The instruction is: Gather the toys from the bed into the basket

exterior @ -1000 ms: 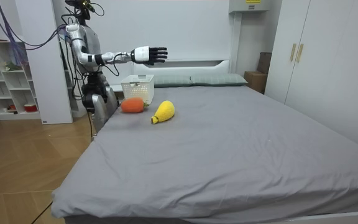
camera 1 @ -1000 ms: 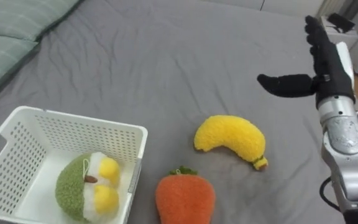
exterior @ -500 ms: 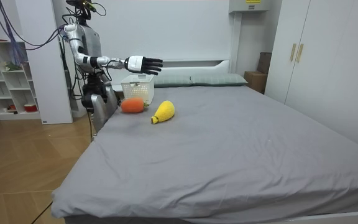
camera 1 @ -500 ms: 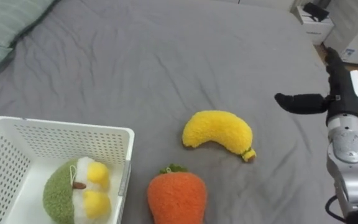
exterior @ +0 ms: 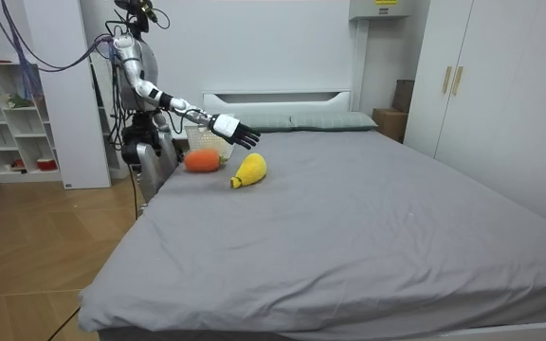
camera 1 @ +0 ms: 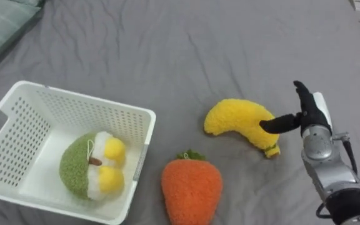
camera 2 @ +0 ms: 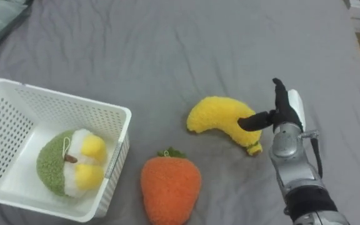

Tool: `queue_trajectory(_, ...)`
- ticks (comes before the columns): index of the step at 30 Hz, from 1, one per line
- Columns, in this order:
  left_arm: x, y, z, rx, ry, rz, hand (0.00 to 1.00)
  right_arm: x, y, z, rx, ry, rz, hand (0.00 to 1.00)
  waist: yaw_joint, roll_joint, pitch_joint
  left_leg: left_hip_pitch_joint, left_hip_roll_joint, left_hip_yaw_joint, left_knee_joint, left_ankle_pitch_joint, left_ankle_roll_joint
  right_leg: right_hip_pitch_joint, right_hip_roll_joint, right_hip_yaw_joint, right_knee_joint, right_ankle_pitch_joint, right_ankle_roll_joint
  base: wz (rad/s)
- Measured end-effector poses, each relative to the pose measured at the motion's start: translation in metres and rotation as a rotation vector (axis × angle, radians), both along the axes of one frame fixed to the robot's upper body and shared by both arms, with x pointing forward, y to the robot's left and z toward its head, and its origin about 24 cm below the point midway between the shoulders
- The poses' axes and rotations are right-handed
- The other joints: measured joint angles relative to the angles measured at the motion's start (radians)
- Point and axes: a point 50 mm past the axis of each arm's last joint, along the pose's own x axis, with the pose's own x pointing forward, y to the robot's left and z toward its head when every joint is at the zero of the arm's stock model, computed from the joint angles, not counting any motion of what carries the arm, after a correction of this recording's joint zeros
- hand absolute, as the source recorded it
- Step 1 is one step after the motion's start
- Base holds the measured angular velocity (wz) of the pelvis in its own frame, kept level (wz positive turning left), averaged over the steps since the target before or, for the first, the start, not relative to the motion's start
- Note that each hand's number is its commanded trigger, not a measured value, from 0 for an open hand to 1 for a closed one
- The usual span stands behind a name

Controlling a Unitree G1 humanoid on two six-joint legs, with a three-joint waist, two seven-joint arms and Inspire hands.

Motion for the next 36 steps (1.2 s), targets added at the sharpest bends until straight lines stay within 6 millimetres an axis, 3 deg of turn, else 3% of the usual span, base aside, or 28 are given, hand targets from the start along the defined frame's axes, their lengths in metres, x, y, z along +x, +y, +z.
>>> queue_trajectory(7, 0.012, -0.003, 0.0, -0.005, -0.008, -0.015, 0.0, -0.001, 0.001, -0.009, -0.058, 0.065, 0.031, 0.0, 0.035, 0.001, 0.0068, -0.053, -0.006, -0.02, 0.008, 0.001, 0.0, -0.041, -0.006, -0.026, -0.001, -0.001, 0.001, 0.11)
queue_trajectory(10, 0.012, -0.002, 0.001, -0.002, -0.006, -0.014, 0.0, 0.002, 0.001, -0.008, -0.079, 0.071, 0.038, 0.0, 0.04, 0.002, 0.0157, -0.061, -0.008, -0.029, 0.008, 0.001, 0.001, -0.044, -0.007, -0.044, -0.001, -0.002, 0.002, 0.1)
queue_trajectory(14, 0.01, -0.001, 0.0, -0.006, -0.005, -0.015, 0.0, 0.005, 0.001, -0.006, -0.088, 0.073, 0.051, 0.0, 0.045, 0.002, 0.0162, -0.08, -0.009, -0.038, 0.015, 0.001, 0.001, -0.059, -0.007, -0.048, -0.002, -0.002, 0.002, 0.05)
queue_trajectory(19, 0.013, -0.002, 0.001, -0.008, -0.022, -0.014, 0.0, -0.002, -0.001, -0.018, -0.104, 0.139, 0.053, 0.0, 0.058, 0.001, 0.0161, -0.08, -0.009, -0.047, 0.016, 0.001, 0.001, -0.056, -0.007, -0.049, -0.002, -0.002, 0.002, 0.03)
queue_trajectory(20, 0.013, -0.002, 0.002, -0.006, -0.026, -0.016, 0.0, -0.004, -0.001, -0.022, -0.115, 0.16, 0.062, 0.14, 0.067, 0.0, 0.0171, -0.08, -0.009, -0.046, 0.016, 0.001, 0.001, -0.057, -0.007, -0.049, -0.002, -0.002, 0.002, 0.0)
queue_trajectory(21, 0.013, -0.002, 0.002, -0.004, -0.024, -0.023, 0.0, -0.006, 0.0, -0.025, -0.129, 0.179, 0.072, 0.74, 0.071, -0.001, 0.0174, -0.08, -0.008, -0.045, 0.016, 0.001, 0.001, -0.057, -0.008, -0.049, -0.002, -0.002, 0.002, 0.0)
queue_trajectory(22, 0.013, -0.002, 0.002, -0.002, -0.022, -0.029, 0.0, -0.007, 0.0, -0.027, -0.135, 0.188, 0.074, 1.0, 0.073, -0.002, 0.0173, -0.08, -0.008, -0.045, 0.016, 0.001, 0.001, -0.057, -0.009, -0.05, -0.002, -0.002, 0.002, 0.0)
queue_trajectory(26, 0.012, -0.001, 0.002, 0.004, -0.017, -0.029, 0.0, -0.011, -0.004, -0.031, -0.17, 0.201, 0.044, 1.0, 0.094, -0.007, 0.0173, -0.073, -0.008, -0.045, 0.017, 0.001, 0.001, -0.049, -0.009, -0.052, -0.002, -0.002, 0.002, 0.0)
queue_trajectory(30, 0.007, 0.005, 0.002, 0.017, -0.006, -0.027, 0.0, -0.01, -0.009, -0.029, -0.196, 0.188, 0.016, 1.0, 0.094, -0.023, 0.0174, -0.073, -0.008, -0.048, 0.018, 0.002, -0.001, -0.047, -0.005, -0.053, -0.002, -0.001, 0.002, 0.0)
queue_trajectory(36, 0.006, 0.011, 0.004, 0.033, -0.007, -0.028, 0.0, -0.017, -0.011, -0.036, -0.227, 0.233, 0.025, 1.0, 0.094, -0.027, 0.0171, -0.073, -0.009, -0.054, 0.02, 0.002, -0.001, -0.041, -0.005, -0.063, -0.004, -0.001, 0.002, 0.02)
